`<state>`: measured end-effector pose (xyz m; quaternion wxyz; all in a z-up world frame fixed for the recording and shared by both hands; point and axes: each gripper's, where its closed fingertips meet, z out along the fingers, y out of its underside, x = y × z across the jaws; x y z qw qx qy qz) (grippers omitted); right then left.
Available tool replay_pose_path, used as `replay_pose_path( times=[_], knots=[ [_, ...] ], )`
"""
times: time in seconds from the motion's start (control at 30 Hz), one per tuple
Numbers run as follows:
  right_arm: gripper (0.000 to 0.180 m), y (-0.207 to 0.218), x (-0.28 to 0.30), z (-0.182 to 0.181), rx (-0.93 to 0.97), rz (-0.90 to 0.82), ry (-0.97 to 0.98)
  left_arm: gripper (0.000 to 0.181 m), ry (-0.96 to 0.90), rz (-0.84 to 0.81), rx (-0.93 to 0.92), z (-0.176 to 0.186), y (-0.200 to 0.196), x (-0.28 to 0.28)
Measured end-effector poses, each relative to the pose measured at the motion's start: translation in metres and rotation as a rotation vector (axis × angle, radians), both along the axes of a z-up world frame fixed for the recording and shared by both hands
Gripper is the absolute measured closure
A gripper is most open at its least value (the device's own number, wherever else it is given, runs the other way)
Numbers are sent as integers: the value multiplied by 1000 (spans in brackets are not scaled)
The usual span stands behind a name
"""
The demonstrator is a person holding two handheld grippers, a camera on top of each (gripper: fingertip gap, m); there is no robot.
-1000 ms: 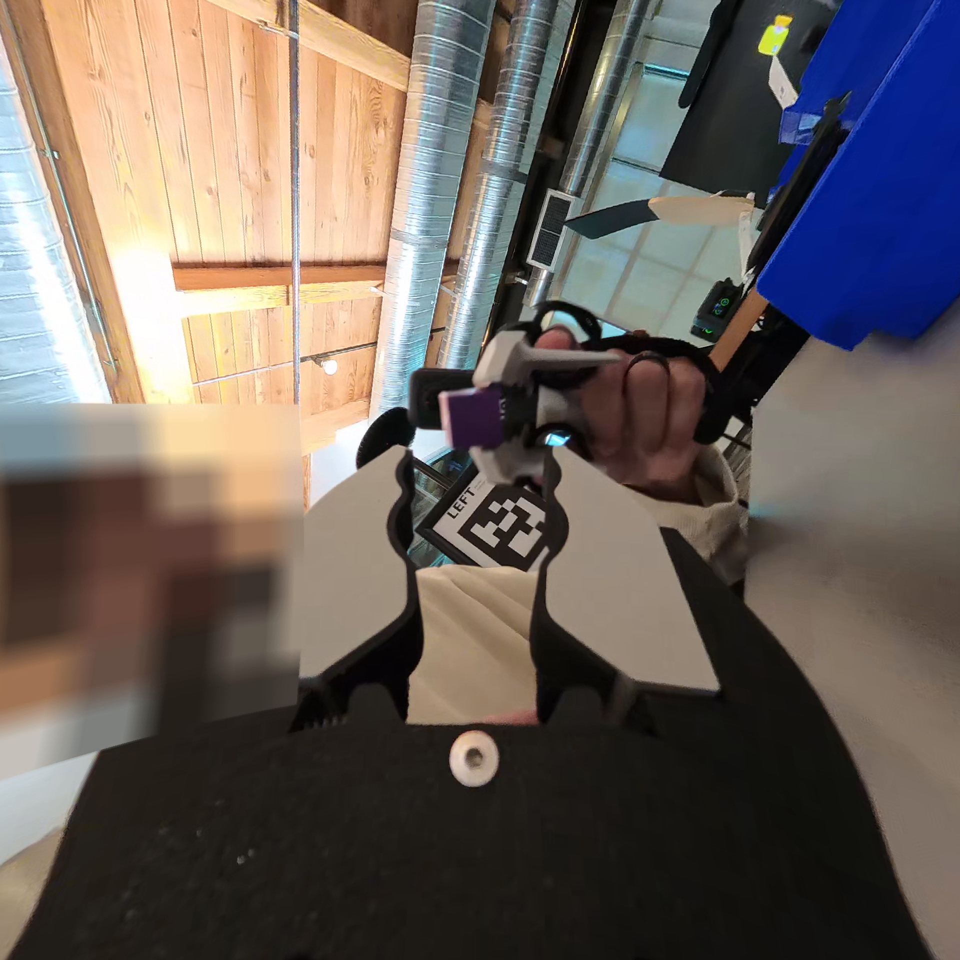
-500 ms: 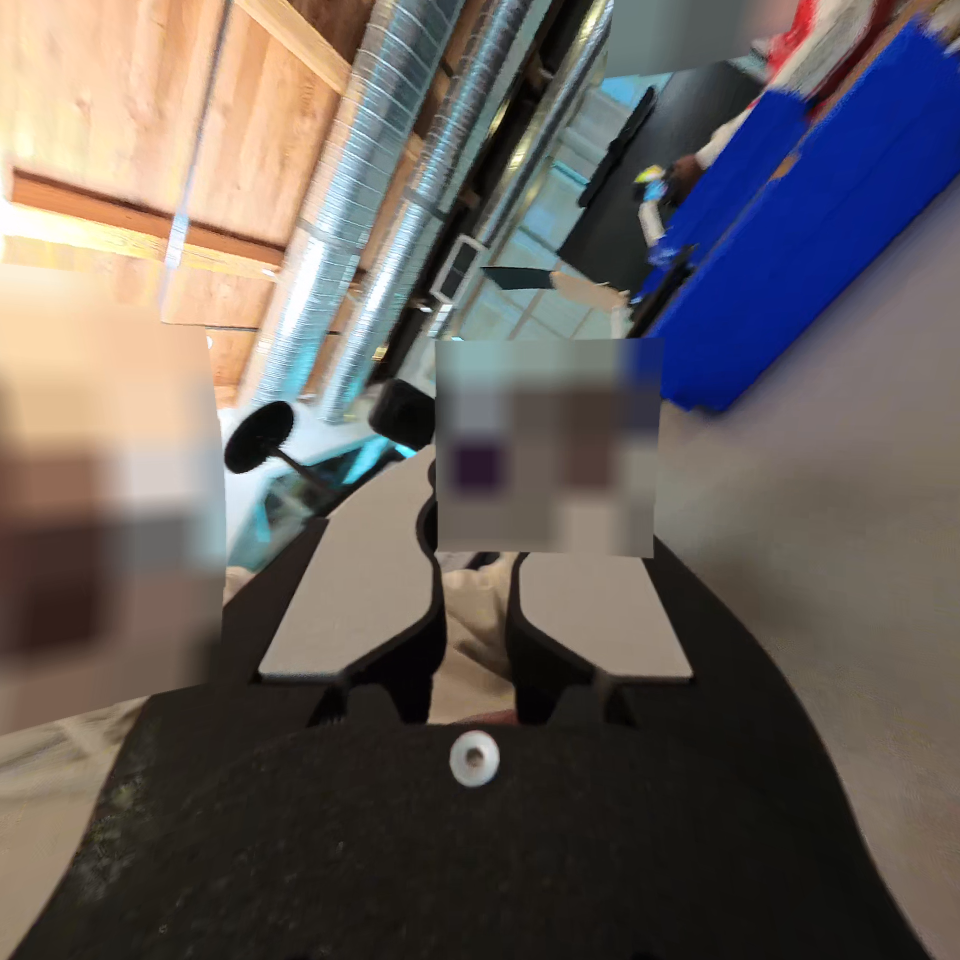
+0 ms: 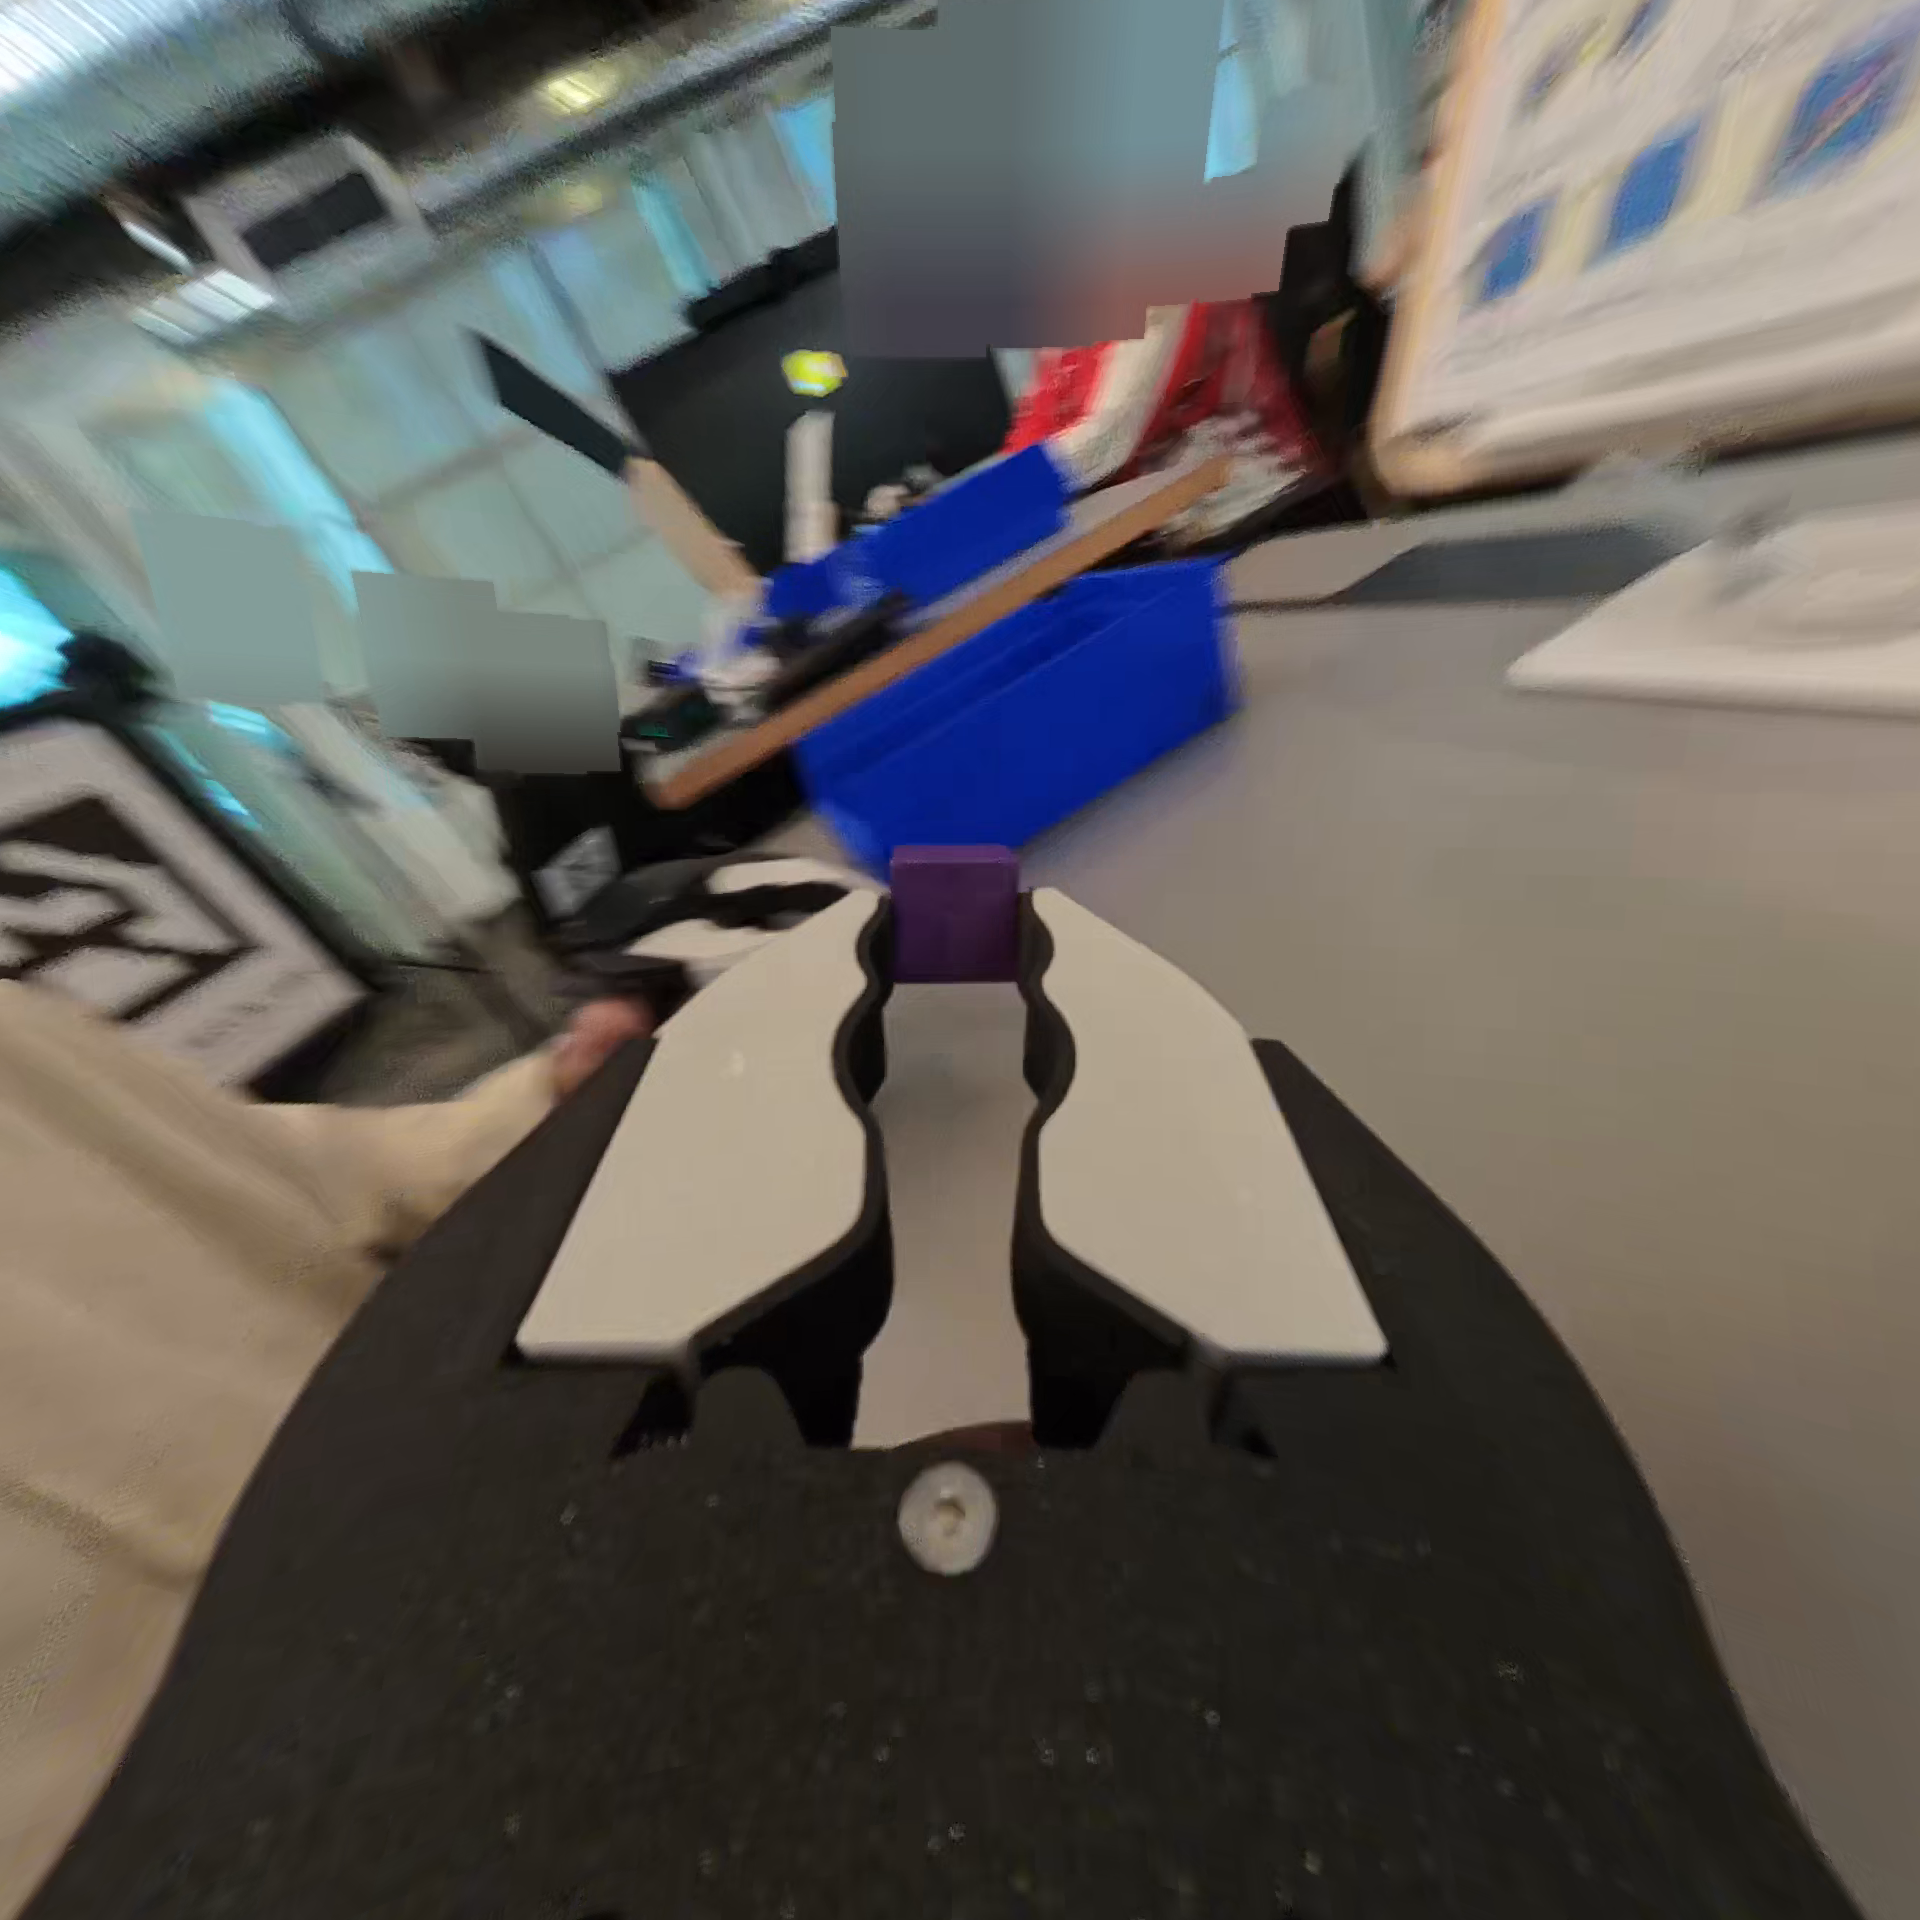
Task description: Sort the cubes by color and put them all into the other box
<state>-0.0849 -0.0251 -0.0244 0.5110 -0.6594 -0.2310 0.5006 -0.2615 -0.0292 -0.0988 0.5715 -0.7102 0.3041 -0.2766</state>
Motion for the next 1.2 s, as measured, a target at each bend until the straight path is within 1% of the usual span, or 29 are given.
replay_pose_path(
  times=[0.07,0.1,0.13,0.17,0.23,0.27,0.33,0.43,0.5,0.6,0.63,0.67,0.7,0.73,0.8,0.83,0.9,0.93,0.97,1.0,1.03,1.07,1.1,1.13,1.2],
  knots=[
    [158,30,63,23,65,-282,-183,138,6,-7,9,1,-2,0],
    [158,46,97,29,55,-400,-271,138,7,-9,18,3,-3,-1],
    [158,61,130,26,16,-486,-370,138,6,-12,30,6,-3,0],
    [158,77,160,17,-37,-544,-474,138,4,-20,39,9,-5,1],
    [157,111,211,-21,-209,-621,-655,139,-3,-27,54,13,-7,2],
    [157,125,224,-43,-309,-606,-705,139,-3,-29,57,15,-7,3],
    [157,141,224,-86,-489,-490,-776,139,8,-34,53,14,-9,4],
    [157,160,223,-130,-559,-427,-977,139,17,-33,69,15,-11,4],
    [157,165,225,-150,-599,-411,-1071,139,38,-29,70,13,-11,3],
    [156,163,231,-165,-641,-427,-1145,139,52,-27,65,9,-12,1],
    [157,164,230,-164,-635,-436,-1126,138,58,-29,57,6,-12,1],
    [153,164,231,-163,-630,-444,-1108,138,62,-26,52,5,-12,0],
    [141,164,235,-158,-616,-461,-1105,138,63,-25,48,3,-12,0],
    [136,162,241,-148,-586,-494,-1103,138,65,-24,43,2,-12,-1],
    [136,156,247,-107,-460,-605,-1024,138,65,-18,40,1,-12,-2],
    [137,149,247,-78,-372,-673,-938,138,65,-14,41,1,-11,-3],
    [138,124,231,-18,-152,-772,-700,138,69,5,44,1,-9,-5],
    [140,106,210,5,-41,-776,-545,138,75,15,41,0,-7,-6],
    [144,83,179,21,51,-718,-384,138,83,24,36,-1,-6,-7],
    [146,58,141,23,101,-615,-249,137,90,31,31,-2,-4,-7],
    [145,34,104,11,93,-513,-164,137,96,35,27,-3,-3,-7],
    [142,14,72,-11,61,-432,-150,137,104,42,18,-4,-1,-7],
    [143,1,51,-32,45,-412,-177,137,115,53,4,-6,1,-7],
    [143,-8,34,-45,59,-397,-200,136,121,56,-8,-7,2,-6],
    [143,-20,12,-57,88,-353,-238,131,138,41,-32,-8,1,-2]
  ],
)
